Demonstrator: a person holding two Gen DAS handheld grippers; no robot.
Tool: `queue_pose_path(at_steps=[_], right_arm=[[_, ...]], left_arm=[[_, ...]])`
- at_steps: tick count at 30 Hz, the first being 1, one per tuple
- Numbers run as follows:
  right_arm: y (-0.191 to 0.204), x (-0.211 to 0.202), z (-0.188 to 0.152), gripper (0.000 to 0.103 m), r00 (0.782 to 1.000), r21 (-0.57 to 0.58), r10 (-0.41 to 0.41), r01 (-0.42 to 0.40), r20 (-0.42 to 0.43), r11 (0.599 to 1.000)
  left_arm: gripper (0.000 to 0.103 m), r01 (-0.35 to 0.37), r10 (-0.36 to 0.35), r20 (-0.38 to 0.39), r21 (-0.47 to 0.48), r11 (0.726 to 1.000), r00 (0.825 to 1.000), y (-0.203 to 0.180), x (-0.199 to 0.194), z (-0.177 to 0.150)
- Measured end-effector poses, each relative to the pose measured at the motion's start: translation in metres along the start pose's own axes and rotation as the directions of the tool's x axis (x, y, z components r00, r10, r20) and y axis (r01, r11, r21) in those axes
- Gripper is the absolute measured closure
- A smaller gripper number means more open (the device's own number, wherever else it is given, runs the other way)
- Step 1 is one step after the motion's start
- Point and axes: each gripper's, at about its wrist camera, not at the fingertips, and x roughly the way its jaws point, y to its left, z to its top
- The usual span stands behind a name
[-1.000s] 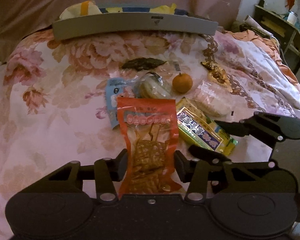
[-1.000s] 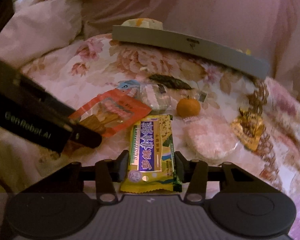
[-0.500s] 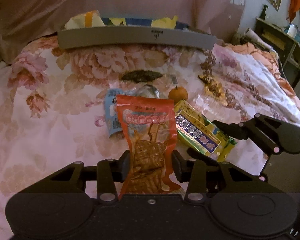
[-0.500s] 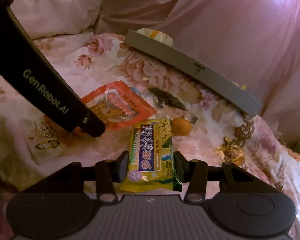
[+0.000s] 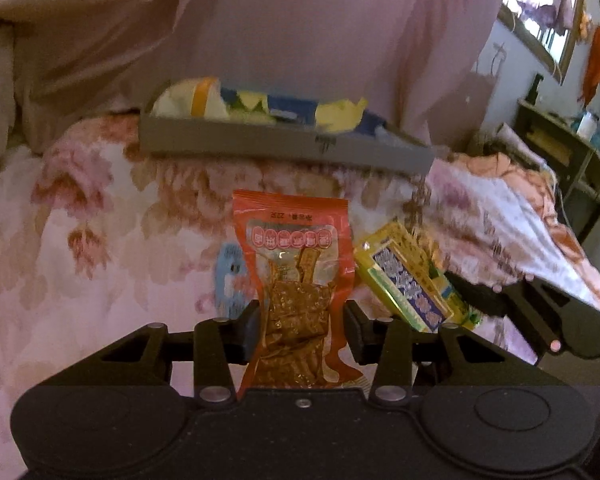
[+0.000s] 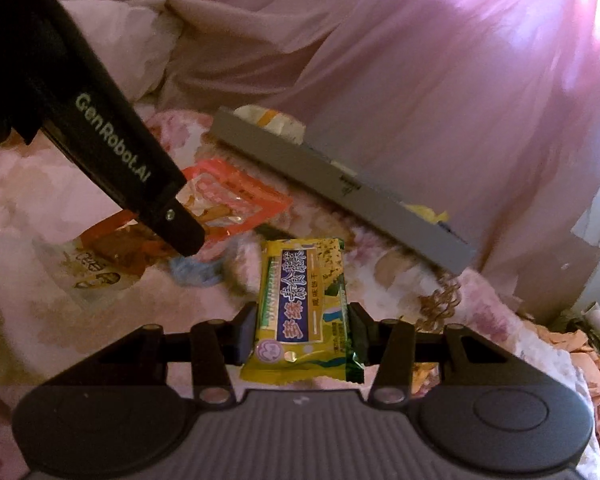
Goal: Organize snacks
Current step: 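Lift both held packs and carry them over the gray tray, then lower both packs into the tray and open both tools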
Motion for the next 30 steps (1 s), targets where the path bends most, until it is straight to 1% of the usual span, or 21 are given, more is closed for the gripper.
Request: queue_pose_path(at_steps=[5, 9, 13, 18, 21, 25, 27, 30], right_arm=[[-0.018, 0.002, 0.011, 0.051, 0.999, 0.048, -0.027, 0.025, 0.033, 0.999], [-0.036, 0.008, 0.021, 0.051, 0.996, 0.084, -0.06, 0.054, 0.069, 0.995], [-0.057, 0.026, 0.036, 0.051, 0.989, 0.12, -0.098, 0.085, 0.107, 0.989], [-0.083, 0.059, 0.063, 0.051, 0.981, 0.152, -0.115, 0.091, 0.157, 0.984], [-0.099, 0.084, 0.077, 0.051, 0.982, 0.21, -0.095, 0.059, 0.162, 0.976], [-0.12, 0.12, 0.09, 0.051, 0.989, 0.271, -0.058, 0.018, 0.139, 0.962], [-0.13, 0.137, 0.094, 0.051, 0.993, 0.303, -0.032, -0.004, 0.114, 0.953], [-0.139, 0.16, 0.096, 0.051, 0.997, 0.348, 0.0, -0.027, 0.078, 0.937]], left_arm=[[0.058, 0.005, -0.004, 0.078, -0.016, 1.0, 0.997, -0.006, -0.001, 0.029], [0.058, -0.005, 0.008, 0.141, -0.02, 1.0, 0.99, -0.011, 0.004, 0.06], [0.058, -0.033, 0.041, 0.223, -0.038, 0.999, 0.974, -0.013, 0.013, 0.096], [0.057, -0.058, 0.067, 0.292, -0.04, 0.998, 0.954, -0.013, 0.035, 0.142], [0.057, -0.062, 0.075, 0.3, -0.053, 0.997, 0.951, -0.01, 0.053, 0.165], [0.057, -0.052, 0.066, 0.302, -0.052, 0.997, 0.951, -0.004, 0.076, 0.188], [0.057, -0.059, 0.071, 0.301, -0.051, 0.997, 0.951, -0.001, 0.087, 0.193], [0.057, -0.063, 0.08, 0.284, -0.068, 0.996, 0.956, 0.006, 0.106, 0.196]])
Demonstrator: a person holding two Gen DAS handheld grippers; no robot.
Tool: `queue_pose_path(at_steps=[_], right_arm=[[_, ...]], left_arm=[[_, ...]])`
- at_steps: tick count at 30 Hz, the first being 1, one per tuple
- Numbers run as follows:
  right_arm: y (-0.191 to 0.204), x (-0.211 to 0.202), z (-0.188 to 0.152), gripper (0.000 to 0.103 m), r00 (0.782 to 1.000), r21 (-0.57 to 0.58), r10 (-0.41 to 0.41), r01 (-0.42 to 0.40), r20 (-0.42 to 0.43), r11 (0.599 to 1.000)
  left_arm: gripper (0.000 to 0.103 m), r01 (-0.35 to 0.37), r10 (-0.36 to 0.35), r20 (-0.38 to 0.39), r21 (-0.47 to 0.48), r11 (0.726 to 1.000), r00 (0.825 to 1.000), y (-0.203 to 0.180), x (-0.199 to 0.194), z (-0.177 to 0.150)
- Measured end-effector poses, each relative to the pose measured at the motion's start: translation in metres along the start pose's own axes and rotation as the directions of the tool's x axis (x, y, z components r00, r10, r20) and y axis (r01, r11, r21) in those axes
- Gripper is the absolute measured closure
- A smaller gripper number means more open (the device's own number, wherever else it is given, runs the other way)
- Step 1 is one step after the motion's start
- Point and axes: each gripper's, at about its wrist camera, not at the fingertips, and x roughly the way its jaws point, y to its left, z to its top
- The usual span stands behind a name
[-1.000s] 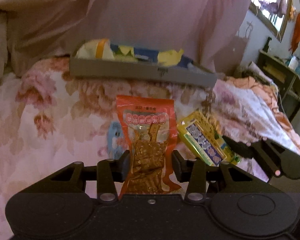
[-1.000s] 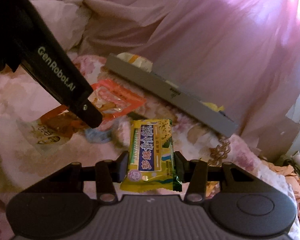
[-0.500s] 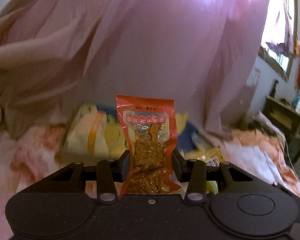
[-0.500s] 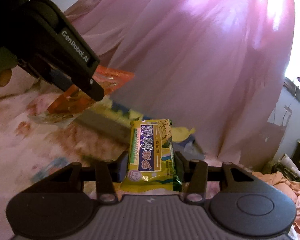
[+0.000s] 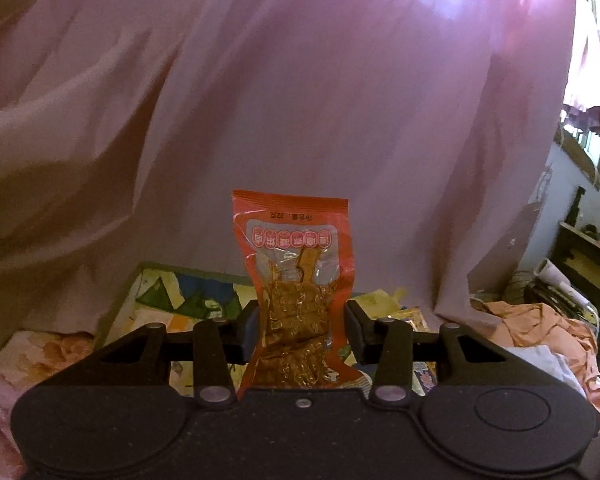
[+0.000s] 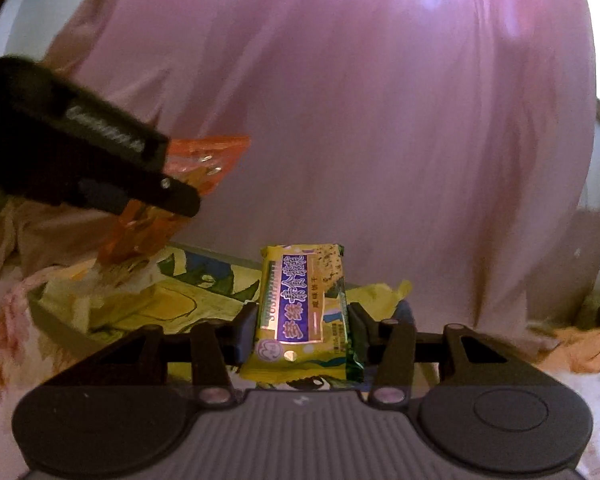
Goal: Organize snacks
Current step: 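Lower both packs into the tray and open both tools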
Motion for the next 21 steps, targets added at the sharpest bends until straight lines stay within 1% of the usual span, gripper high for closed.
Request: queue_pose_path(at_steps=[5, 12, 13, 14, 16, 18, 20, 21], right_arm=[[-0.007, 0.02, -0.009, 0.051, 0.997, 0.064, 0.035, -0.031, -0.066, 0.997], [-0.009, 0.027, -0.023, 0.051, 0.993, 0.101, 0.057, -0.046, -0.103, 0.994], [-0.009, 0.026, -0.024, 0.053, 0.993, 0.105, 0.061, -0.049, -0.106, 0.993], [-0.008, 0.033, -0.022, 0.061, 0.992, 0.104, 0.062, -0.051, -0.109, 0.993], [-0.007, 0.032, -0.021, 0.061, 0.992, 0.099, 0.059, -0.048, -0.108, 0.994], [-0.008, 0.03, -0.022, 0.058, 0.993, 0.103, 0.066, -0.055, -0.102, 0.993], [-0.009, 0.029, -0.022, 0.049, 0.994, 0.103, 0.056, -0.046, -0.091, 0.994], [-0.009, 0.027, -0.023, 0.044, 0.995, 0.101, 0.048, -0.039, -0.084, 0.994]], left_arm=[[0.057, -0.034, 0.034, -0.074, 0.002, 0.999, 0.997, 0.004, 0.026, -0.012], [0.057, -0.056, 0.055, -0.143, -0.001, 0.998, 0.988, 0.007, 0.046, -0.026], [0.057, -0.056, 0.055, -0.148, -0.003, 0.998, 0.988, 0.008, 0.047, -0.027], [0.056, -0.057, 0.055, -0.151, -0.007, 0.998, 0.987, 0.008, 0.049, -0.028], [0.055, -0.059, 0.057, -0.158, -0.008, 0.998, 0.986, 0.009, 0.051, -0.029], [0.052, -0.061, 0.058, -0.168, -0.01, 0.998, 0.984, 0.007, 0.052, -0.029], [0.049, -0.063, 0.061, -0.179, -0.008, 0.998, 0.982, 0.007, 0.053, -0.029], [0.044, -0.068, 0.065, -0.179, -0.007, 0.998, 0.982, 0.006, 0.053, -0.03]])
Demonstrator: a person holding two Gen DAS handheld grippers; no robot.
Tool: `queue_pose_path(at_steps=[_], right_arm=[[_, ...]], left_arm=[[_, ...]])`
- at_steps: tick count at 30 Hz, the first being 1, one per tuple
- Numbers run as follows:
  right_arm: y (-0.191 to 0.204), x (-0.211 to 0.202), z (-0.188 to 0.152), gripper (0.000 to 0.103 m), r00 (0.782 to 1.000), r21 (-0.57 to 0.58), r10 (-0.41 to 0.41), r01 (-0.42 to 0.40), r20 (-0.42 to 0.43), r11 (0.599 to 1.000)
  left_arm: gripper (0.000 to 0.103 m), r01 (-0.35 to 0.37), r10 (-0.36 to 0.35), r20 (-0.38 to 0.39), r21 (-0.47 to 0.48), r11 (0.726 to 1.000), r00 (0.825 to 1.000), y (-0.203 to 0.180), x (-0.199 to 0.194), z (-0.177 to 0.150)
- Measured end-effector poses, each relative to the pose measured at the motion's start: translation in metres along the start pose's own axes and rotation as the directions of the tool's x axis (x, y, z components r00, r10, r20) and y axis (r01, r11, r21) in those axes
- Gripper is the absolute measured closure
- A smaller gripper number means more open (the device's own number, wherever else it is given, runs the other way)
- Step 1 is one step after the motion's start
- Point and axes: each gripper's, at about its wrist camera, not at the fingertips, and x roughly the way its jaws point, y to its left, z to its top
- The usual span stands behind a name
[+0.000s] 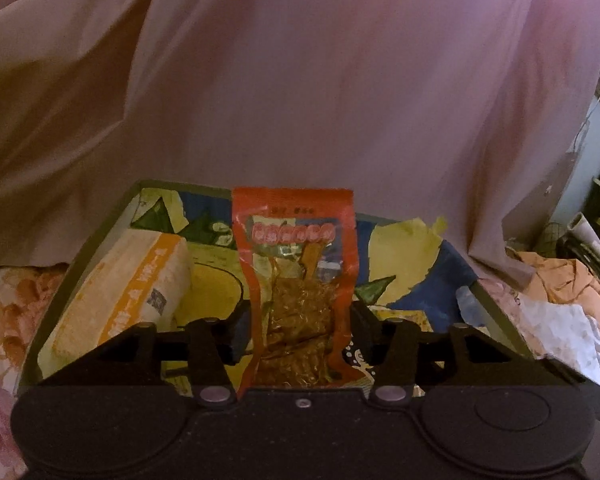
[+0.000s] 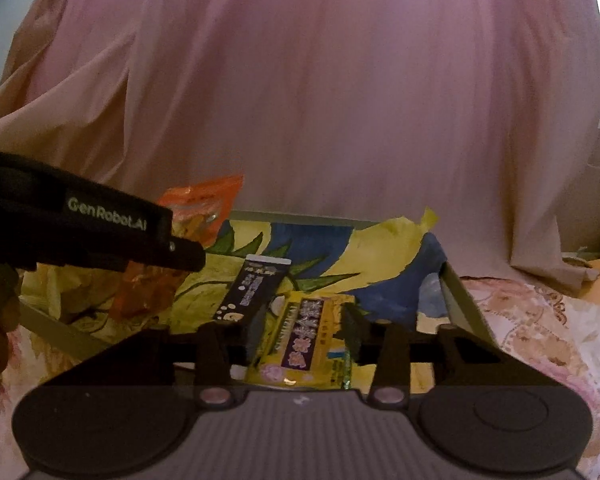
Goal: Organize snacks
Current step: 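Lower both packs into the tray and open both tools, then withdraw both open tools away from the tray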
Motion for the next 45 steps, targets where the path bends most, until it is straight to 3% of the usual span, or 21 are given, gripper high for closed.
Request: queue_pose_path(at_steps=[9, 16, 22, 31, 40, 45], right_arm=[[-0.009, -0.044, 0.01, 0.017, 0.994, 0.021, -0.048, 0.046, 0.102, 0.999], [-0.013, -0.101, 0.02, 0.0, 0.975, 0.041, -0.063, 0.056, 0.212, 0.998], [-0.011, -0.148, 0.015, 0.0, 0.957, 0.067, -0.077, 0.06, 0.281, 0.996], [-0.002, -0.203, -0.004, 0.0, 0.945, 0.079, -0.091, 0.069, 0.314, 0.994], [0.008, -0.236, -0.036, 0.0, 0.953, 0.089, -0.096, 0.073, 0.287, 0.993], [0.017, -0.249, -0.053, 0.0, 0.965, 0.066, -0.086, 0.072, 0.247, 0.995]], left_arm=[[0.017, -0.01, 0.011, 0.066, -0.018, 1.0, 0.998, -0.008, -0.031, 0.001], [0.005, -0.001, 0.007, 0.157, -0.043, 0.999, 0.988, -0.011, -0.086, -0.003], [0.001, 0.009, 0.003, 0.231, -0.049, 0.999, 0.973, -0.011, -0.136, -0.014], [0.001, 0.008, 0.001, 0.308, -0.025, 1.0, 0.952, -0.011, -0.202, -0.047], [0.001, -0.037, 0.02, 0.341, 0.041, 0.998, 0.94, -0.008, -0.242, -0.088], [0.001, -0.045, 0.025, 0.326, 0.055, 0.997, 0.945, 0.0, -0.255, -0.11]])
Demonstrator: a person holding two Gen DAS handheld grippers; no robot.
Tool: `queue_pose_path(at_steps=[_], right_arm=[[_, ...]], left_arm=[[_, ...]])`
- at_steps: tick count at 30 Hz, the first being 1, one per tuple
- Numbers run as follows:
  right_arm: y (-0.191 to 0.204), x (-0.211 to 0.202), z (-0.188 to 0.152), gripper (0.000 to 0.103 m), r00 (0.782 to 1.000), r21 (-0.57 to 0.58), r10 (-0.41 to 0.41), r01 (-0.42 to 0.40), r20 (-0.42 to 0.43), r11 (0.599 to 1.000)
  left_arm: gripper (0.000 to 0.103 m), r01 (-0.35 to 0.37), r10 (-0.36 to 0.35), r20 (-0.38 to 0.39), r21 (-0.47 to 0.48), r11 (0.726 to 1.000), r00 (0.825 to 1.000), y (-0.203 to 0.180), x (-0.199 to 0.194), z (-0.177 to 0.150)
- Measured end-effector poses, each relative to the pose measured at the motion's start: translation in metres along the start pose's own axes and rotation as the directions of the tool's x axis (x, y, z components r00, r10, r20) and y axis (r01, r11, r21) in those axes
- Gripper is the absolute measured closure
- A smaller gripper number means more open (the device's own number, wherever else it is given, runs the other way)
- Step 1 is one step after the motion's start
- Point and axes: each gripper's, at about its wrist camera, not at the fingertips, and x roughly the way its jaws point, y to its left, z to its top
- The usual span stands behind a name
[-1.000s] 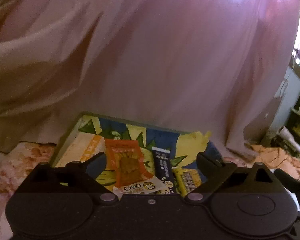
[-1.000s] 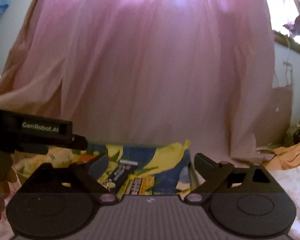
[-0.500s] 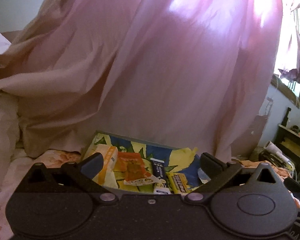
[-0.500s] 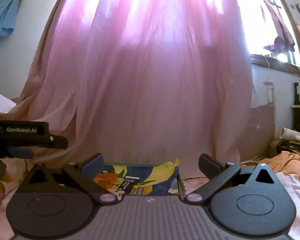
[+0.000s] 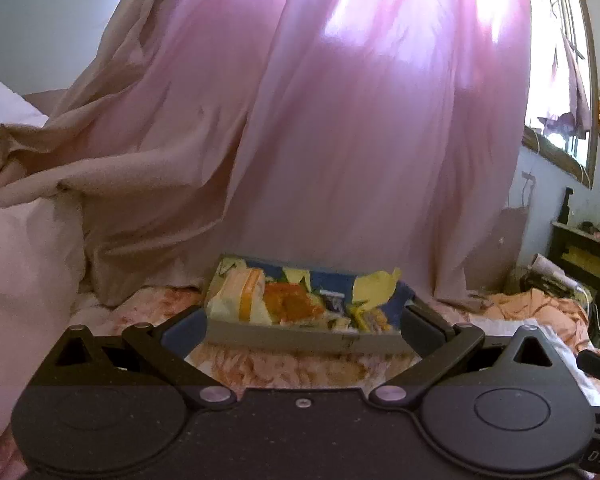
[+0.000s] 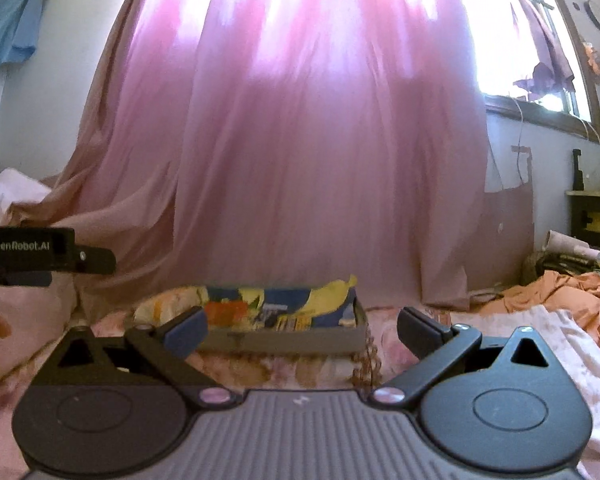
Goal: Organize snacks
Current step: 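Withdraw both open tools away from the tray, then move both open tools down toward the loose snacks on the bedspread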
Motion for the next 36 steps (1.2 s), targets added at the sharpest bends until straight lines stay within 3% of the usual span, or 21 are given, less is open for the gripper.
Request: queue_pose_path(at_steps=[7, 16, 26, 36], right_arm=[[0.009, -0.018, -0.015, 0.0, 0.999, -0.023, 0.019, -0.02, -0.048, 1.0], [0.018, -0.02, -0.036, 0.0, 0.984, -0.018, 0.042, -0.046, -0.171, 0.999], [0.028, -0.003, -0.059, 0.0, 0.944, -0.052, 0.028, -0.048, -0.327, 0.998], [0.029, 0.01, -0.076, 0.0, 0.908, -0.049, 0.022, -0.047, -0.418, 0.998]], left_arm=[[0.001, -0.028, 0.029, -0.043, 0.016, 0.999, 0.999, 0.012, -0.017, -0.026], [0.001, -0.054, 0.06, -0.148, 0.047, 0.997, 0.987, 0.028, -0.023, -0.059], [0.001, -0.064, 0.082, -0.257, 0.079, 0.995, 0.963, 0.035, -0.009, -0.083], [0.001, -0.022, 0.065, -0.367, 0.121, 0.992, 0.928, 0.037, 0.015, -0.101]])
